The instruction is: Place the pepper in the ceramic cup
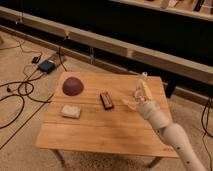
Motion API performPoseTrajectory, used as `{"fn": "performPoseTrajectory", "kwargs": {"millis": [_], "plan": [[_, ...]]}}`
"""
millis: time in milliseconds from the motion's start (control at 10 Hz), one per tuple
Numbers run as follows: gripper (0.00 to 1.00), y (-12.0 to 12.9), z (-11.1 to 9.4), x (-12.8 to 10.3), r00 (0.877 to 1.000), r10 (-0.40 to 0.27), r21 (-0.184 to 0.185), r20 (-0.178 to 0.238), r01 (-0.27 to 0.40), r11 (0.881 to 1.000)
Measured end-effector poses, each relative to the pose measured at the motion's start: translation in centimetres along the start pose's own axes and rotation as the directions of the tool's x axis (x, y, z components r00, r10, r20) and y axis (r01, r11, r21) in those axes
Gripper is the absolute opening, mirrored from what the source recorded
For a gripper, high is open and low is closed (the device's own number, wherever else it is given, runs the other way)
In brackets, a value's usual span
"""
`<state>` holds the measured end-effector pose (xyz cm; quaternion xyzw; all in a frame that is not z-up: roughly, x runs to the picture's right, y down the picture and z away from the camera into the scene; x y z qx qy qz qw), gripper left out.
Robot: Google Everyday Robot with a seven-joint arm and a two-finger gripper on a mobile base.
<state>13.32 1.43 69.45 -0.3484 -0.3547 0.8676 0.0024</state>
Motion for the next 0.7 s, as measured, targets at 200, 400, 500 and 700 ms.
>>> {"fn": "performPoseTrajectory", "kwargs": {"millis": [200, 400, 500, 700], "plan": [[0.80, -0.1, -0.4, -0.5, 0.975, -0.219, 0.171, 0.026, 0.211, 0.962], [0.80, 0.7, -1.0, -1.2, 0.933, -0.359, 0.263, 0.029, 0.339, 0.903], [0.80, 1.0, -1.4, -1.5, 0.919, -0.393, 0.287, 0.030, 0.369, 0.884], [0.80, 1.2, -1.6, -1.7, 0.911, -0.411, 0.298, 0.033, 0.383, 0.874]]}}
